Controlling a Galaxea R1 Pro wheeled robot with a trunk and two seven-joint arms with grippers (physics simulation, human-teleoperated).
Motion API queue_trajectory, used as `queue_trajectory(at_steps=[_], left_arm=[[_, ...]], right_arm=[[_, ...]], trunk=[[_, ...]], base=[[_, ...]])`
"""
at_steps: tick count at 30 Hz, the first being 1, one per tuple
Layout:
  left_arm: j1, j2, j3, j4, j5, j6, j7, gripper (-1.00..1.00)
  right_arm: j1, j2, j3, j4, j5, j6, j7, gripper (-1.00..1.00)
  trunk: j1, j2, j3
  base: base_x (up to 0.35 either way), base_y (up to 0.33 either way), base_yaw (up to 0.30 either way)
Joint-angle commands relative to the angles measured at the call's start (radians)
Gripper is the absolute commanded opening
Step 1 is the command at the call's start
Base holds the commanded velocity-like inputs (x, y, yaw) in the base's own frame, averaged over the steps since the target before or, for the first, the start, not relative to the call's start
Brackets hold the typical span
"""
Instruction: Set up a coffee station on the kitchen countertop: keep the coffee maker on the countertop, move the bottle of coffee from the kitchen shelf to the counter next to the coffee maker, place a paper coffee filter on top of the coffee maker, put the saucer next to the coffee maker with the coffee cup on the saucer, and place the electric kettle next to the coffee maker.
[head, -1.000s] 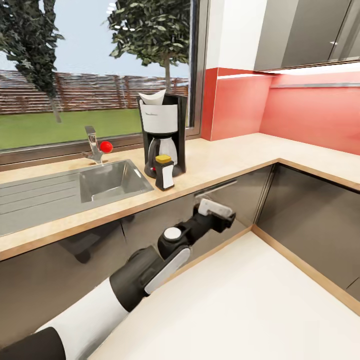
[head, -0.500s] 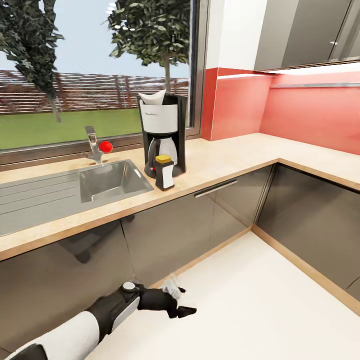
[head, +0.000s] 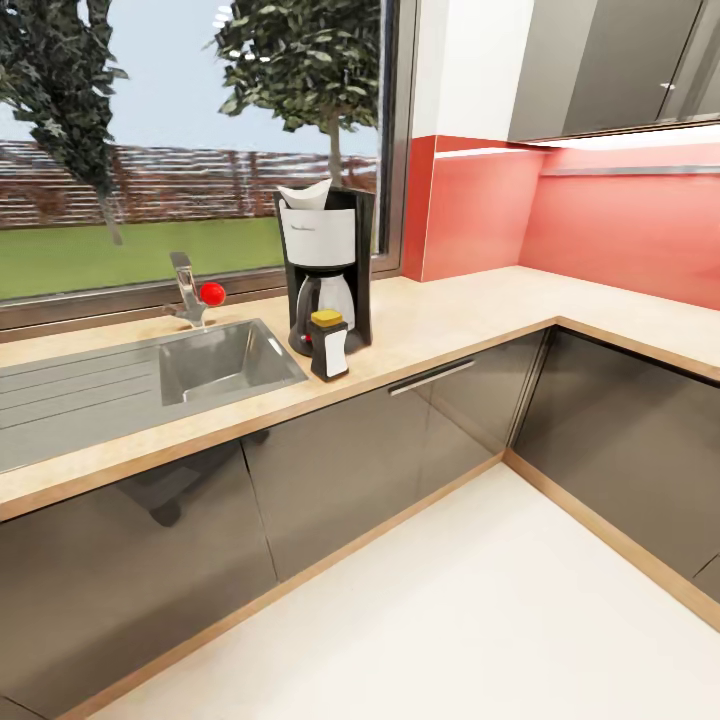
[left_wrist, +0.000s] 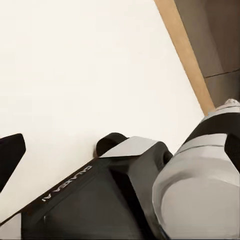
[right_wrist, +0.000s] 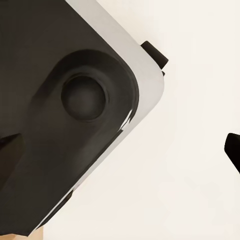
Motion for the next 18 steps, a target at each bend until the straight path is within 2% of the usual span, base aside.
queue_trajectory(at_steps=[1, 6, 8, 9, 13, 18], left_arm=[[0.02, 0.011, 0.014, 0.0, 0.005, -0.011, 0.0, 1.0], [0.086, 0.047, 0.063, 0.001, 0.006, -0.011, 0.0, 1.0], [0.117, 0.055, 0.109, 0.001, 0.006, -0.011, 0.0, 1.0], [0.15, 0.061, 0.161, 0.001, 0.006, -0.012, 0.002, 1.0], [0.167, 0.063, 0.176, 0.001, 0.006, -0.011, 0.005, 1.0], [0.168, 0.064, 0.177, 0.001, 0.006, -0.011, 0.006, 1.0]], right_arm=[[-0.001, 0.0, 0.005, 0.003, -0.001, -0.007, 0.001, 1.0], [-0.001, 0.0, 0.003, 0.003, -0.001, -0.006, 0.001, 1.0], [-0.001, 0.0, 0.002, 0.002, -0.001, -0.005, 0.001, 1.0], [-0.001, 0.0, 0.002, 0.002, -0.002, -0.005, 0.001, 1.0], [-0.001, -0.001, 0.003, 0.003, -0.002, -0.006, 0.001, 1.0], [-0.001, -0.001, 0.003, 0.002, -0.002, -0.006, 0.001, 1.0]], trunk=[[0.0, 0.0, -0.001], [0.0, 0.0, -0.001], [0.0, 0.0, -0.001], [0.0, 0.0, -0.001], [0.0, 0.0, -0.001], [0.0, 0.0, -0.001]], base=[[0.0, 0.0, 0.0], [0.0, 0.0, 0.0], [0.0, 0.0, 0.0], [0.0, 0.0, 0.0], [0.0, 0.0, 0.0], [0.0, 0.0, 0.0]])
